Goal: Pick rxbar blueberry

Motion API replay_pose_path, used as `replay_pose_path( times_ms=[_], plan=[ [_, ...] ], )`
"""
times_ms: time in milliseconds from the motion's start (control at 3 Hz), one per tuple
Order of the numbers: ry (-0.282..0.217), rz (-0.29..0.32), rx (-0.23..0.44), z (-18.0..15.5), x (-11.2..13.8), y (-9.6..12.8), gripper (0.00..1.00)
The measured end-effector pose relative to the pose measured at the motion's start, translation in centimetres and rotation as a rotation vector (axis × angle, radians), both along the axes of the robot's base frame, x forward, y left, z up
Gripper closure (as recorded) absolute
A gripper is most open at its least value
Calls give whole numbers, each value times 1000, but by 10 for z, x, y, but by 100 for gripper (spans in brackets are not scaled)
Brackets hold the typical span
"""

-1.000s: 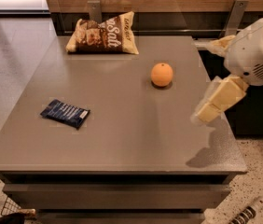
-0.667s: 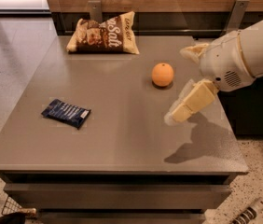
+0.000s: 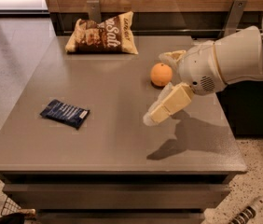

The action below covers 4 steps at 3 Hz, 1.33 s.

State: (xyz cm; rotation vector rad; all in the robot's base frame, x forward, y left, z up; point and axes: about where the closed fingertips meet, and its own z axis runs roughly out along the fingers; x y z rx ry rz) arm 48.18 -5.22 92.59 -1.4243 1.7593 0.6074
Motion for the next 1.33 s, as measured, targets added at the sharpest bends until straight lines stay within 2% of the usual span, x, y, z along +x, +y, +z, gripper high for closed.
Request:
replay_pose_path(
  times_ms=[333, 667, 1000, 1333],
  plan=[
    [7, -18, 13, -11, 17, 20, 0],
    [-28, -69, 61, -25, 48, 47, 0],
    [-76, -105, 191, -57, 79, 96, 0],
    [-118, -124, 265, -69, 97, 121, 0]
  ],
)
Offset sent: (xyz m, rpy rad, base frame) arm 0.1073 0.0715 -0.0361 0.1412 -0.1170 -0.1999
